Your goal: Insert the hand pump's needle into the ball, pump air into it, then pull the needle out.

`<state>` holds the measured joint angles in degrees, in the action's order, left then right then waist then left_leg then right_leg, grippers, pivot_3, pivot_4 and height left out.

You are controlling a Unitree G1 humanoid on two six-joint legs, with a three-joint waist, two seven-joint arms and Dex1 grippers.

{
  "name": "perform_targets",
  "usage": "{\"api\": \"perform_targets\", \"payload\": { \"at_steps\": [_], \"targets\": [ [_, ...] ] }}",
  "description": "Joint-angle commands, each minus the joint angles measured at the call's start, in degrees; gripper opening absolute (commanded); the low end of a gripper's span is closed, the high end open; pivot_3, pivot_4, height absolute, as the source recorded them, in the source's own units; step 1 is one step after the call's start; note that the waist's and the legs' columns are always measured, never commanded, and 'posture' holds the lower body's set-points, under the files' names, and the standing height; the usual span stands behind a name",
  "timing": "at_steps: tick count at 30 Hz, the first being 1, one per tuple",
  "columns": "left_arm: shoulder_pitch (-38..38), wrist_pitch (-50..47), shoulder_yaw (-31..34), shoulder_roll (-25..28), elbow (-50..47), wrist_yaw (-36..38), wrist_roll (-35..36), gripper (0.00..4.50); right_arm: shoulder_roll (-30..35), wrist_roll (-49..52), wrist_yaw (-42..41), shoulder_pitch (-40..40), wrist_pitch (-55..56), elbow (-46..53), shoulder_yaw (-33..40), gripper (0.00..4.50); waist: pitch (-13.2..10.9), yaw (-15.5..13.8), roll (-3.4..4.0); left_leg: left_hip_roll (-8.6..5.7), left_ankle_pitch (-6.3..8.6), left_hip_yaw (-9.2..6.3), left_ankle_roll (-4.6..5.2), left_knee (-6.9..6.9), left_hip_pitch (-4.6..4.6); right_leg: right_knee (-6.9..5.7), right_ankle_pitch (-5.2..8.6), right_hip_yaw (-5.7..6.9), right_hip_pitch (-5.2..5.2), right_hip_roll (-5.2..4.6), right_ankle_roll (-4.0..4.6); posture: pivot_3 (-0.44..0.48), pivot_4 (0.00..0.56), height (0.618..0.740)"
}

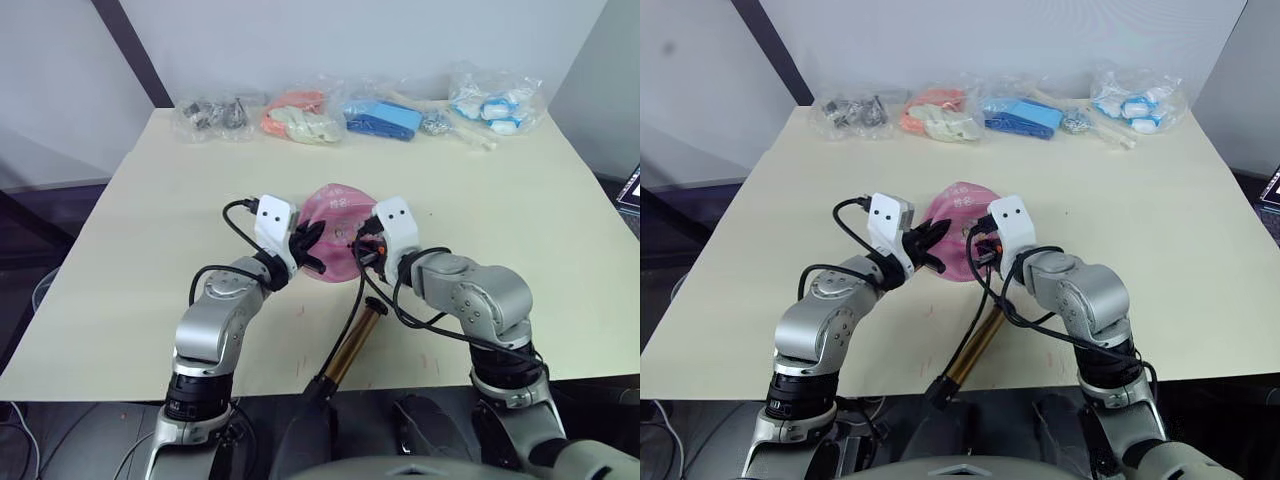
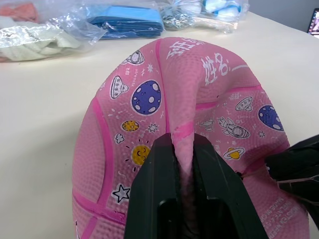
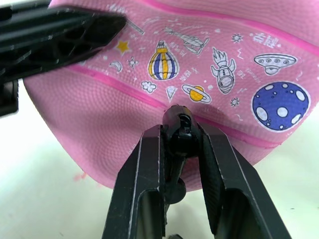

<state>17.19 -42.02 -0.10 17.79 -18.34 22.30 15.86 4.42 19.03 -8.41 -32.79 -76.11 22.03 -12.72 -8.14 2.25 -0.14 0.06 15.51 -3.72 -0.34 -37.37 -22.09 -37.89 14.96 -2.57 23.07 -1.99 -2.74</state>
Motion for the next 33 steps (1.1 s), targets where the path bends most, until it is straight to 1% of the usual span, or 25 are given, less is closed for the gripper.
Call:
{"api": "perform_targets", "payload": {
  "at_steps": [1, 5, 9, 12, 14, 19, 21, 33],
  "targets": [
    [-1.29, -2.08, -2.97, 0.87, 3.99, 1.92, -0.05, 0.0, 4.41, -0.35, -3.7, -3.5, 3.16, 2.25, -2.78, 0.37, -0.01, -0.06, 0.0, 0.0, 0.0, -0.01, 0.0, 0.0, 0.0, 0.0, 0.0, 0.01, -0.01, 0.0, 0.0, 0.0, 0.15, 0.74],
    [-0.53, -1.85, -3.91, 1.99, 4.85, 4.13, 0.07, 0.0, 11.53, -1.41, -8.83, -5.98, 6.71, 2.49, -7.93, 0.37, -0.02, -0.18, -0.02, -0.01, 0.0, -0.03, 0.0, 0.0, -0.02, 0.05, 0.01, 0.03, -0.02, -0.01, 0.0, 0.0, 0.15, 0.74],
    [0.99, -1.07, -5.18, 3.98, 6.36, 8.31, 0.38, 0.0, 19.55, -4.9, -15.53, -8.77, 14.61, 1.25, -14.91, 0.37, -0.08, -0.31, -0.08, -0.03, 0.0, -0.04, 0.01, 0.0, -0.02, 0.1, 0.01, 0.06, -0.07, -0.02, -0.01, 0.0, 0.15, 0.74],
    [2.24, -0.48, -5.77, 5.12, 7.62, 10.66, 0.39, 0.0, 23.53, -7.54, -19.28, -9.83, 20.26, 0.05, -18.55, 0.37, -0.09, -0.36, -0.11, -0.03, 0.0, -0.06, 0.01, 0.0, 0.0, 0.13, 0.01, 0.1, -0.11, -0.02, -0.01, 0.0, 0.15, 0.74],
    [2.83, 0.04, -6.34, 5.88, 8.38, 12.3, 0.37, 0.0, 24.97, -8.86, -21.1, -10.17, 23.16, -0.94, -19.83, 0.37, -0.1, -0.42, -0.11, -0.02, 0.0, -0.05, 0.0, 0.0, -0.01, 0.15, 0.01, 0.13, -0.12, -0.02, -0.01, 0.0, 0.15, 0.74],
    [4.27, 0.9, -6.73, 6.9, 10.42, 14.92, 0.36, 0.0, 25.58, -9.66, -25.8, -11.22, 25.8, -3.65, -20.66, 0.37, -0.12, -0.54, -0.16, -0.02, 0.0, -0.13, 0.0, 0.0, -0.01, 0.18, 0.01, 0.13, -0.14, -0.03, -0.01, 0.0, 0.15, 0.74],
    [4.42, 0.84, -6.93, 7.07, 10.73, 15.75, 0.42, 0.0, 25.42, -10.45, -27.75, -12.25, 25.15, -4.83, -21.52, 0.37, -0.12, -0.55, -0.16, -0.01, 0.0, -0.15, 0.0, 0.0, 0.0, 0.18, 0.01, 0.14, -0.16, -0.03, -0.01, 0.0, 0.15, 0.74],
    [4.06, -0.34, -5.79, 5.53, 9.95, 14.52, 0.93, 0.0, 22.17, -14.36, -34.35, -16.94, 20.11, -11.55, -26.62, 0.37, -0.1, -0.54, -0.17, 0.01, 0.0, -0.27, 0.0, 0.0, 0.29, 0.17, 0.01, 0.2, -0.48, -0.03, 0.0, 0.0, 0.15, 0.74]
  ]
}}
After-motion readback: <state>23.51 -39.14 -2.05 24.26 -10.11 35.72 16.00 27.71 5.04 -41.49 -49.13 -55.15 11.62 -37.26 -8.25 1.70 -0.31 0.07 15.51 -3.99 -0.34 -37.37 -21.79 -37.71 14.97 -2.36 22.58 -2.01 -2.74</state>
